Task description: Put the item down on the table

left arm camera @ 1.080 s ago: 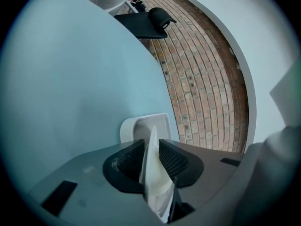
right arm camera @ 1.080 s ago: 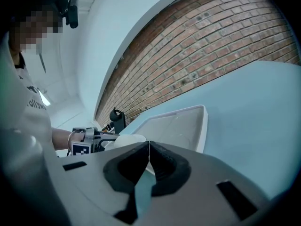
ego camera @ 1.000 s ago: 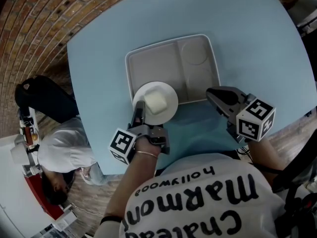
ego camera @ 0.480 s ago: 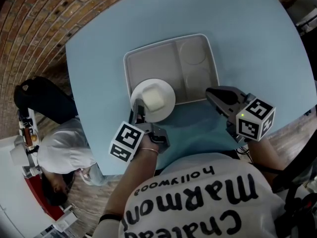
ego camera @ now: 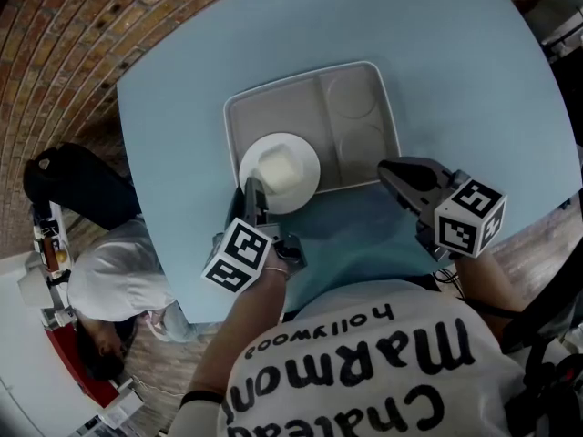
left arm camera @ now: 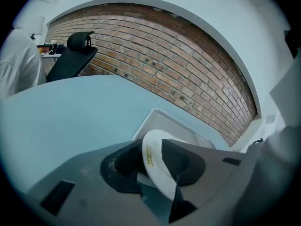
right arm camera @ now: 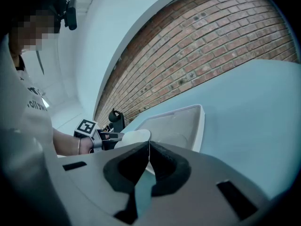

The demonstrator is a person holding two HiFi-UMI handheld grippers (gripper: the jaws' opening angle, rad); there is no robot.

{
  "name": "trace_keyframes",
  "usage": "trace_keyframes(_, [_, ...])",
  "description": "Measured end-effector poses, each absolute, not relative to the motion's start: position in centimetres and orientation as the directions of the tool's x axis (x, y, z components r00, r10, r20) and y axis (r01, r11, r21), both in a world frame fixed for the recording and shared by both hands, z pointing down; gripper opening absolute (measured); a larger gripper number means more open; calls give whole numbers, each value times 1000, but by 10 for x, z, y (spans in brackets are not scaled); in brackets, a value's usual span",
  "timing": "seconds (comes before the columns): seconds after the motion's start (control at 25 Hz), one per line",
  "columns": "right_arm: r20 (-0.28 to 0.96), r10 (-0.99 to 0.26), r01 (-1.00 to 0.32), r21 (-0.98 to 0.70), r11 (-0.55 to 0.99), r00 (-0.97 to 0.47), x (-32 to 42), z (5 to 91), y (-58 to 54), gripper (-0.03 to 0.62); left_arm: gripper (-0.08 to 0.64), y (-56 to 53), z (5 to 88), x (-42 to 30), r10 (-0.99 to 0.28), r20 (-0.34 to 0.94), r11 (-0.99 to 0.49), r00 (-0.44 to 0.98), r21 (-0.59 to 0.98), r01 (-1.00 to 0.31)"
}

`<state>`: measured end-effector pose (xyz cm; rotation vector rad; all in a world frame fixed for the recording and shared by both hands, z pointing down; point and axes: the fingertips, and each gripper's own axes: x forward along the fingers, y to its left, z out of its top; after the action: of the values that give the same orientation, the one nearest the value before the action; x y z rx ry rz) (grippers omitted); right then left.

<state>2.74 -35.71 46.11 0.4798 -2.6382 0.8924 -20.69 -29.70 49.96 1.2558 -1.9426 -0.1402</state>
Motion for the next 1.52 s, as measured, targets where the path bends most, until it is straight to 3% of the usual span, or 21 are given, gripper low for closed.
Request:
trace_keyframes(0.2, [395,-210,-406,-520,751,-894,27,461,-358,11,110,-302,500,-206,-807,566,480,-171,459,-747])
trace_keyframes(0.76, [401,-223,-419,-510,752,-888,33,463,-360,11,110,-307,508,-200,-801,578,332,-155,213,-919])
trace_keyframes(1.2, [394,-247,-428,-483,763,-885,19,439,-346,11,109,-277,468,-232,-835,534,344,-134,316,-884])
trace_keyframes(1.28, [319,-288,-415,-467,781,-903,10,421,-344,11,100,-277,450,-226,-887,459,256,-47,405,-878])
trace_keyframes(1.36, [238,-332,-406,-444,799,-913,-2,400,-340,11,38,-276,419,-211,-942,319,73,103,497,-865])
trace_keyframes(1.52, [211,-409,-459,-346,818,-888,-20,376,-326,11,18,-253,369,-185,-923,157,-234,352,497,-836])
